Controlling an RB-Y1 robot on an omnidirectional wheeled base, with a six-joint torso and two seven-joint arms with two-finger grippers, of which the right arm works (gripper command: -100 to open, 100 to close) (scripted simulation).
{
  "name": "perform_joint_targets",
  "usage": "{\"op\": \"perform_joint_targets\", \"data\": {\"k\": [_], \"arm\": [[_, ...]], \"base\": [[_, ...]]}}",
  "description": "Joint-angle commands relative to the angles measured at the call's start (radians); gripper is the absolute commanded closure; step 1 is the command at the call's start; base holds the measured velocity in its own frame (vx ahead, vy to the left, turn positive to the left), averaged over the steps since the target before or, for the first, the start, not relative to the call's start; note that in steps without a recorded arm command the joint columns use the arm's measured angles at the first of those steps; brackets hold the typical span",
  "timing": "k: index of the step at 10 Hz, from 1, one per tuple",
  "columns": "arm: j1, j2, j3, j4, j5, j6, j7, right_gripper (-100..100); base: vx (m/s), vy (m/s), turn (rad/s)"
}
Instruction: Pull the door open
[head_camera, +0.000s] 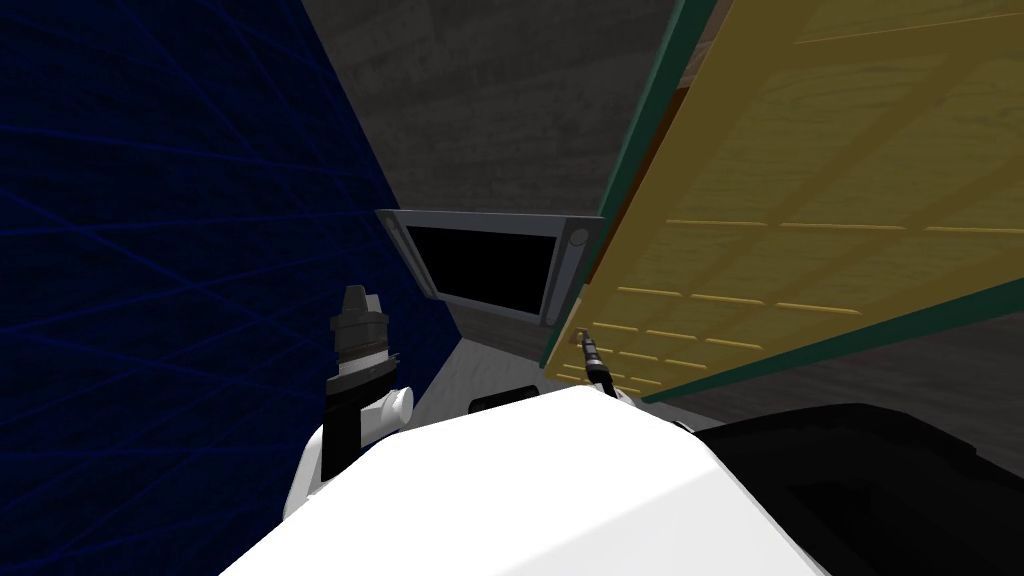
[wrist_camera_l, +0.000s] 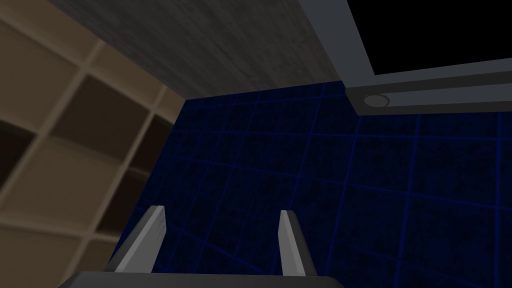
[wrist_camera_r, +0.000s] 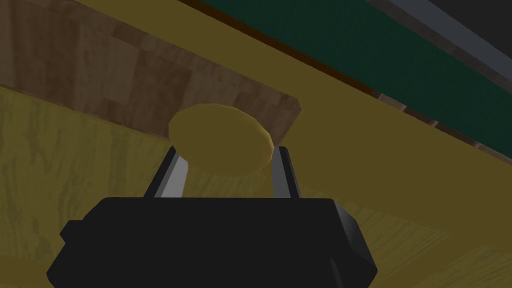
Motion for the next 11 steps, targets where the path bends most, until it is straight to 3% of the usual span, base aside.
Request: {"op": "perform_joint_targets", "data": {"k": [1, 11], "arm": [[0.004, 0.005, 0.007, -0.004, -0.003, 0.004, -0.029, 100], [-0.018, 0.007, 0.049, 0.001, -0.058, 0.012, -0.278, 100]], "base": [[-0.029, -0.012, 0.019], [-0.039, -0.012, 0.021]]}}
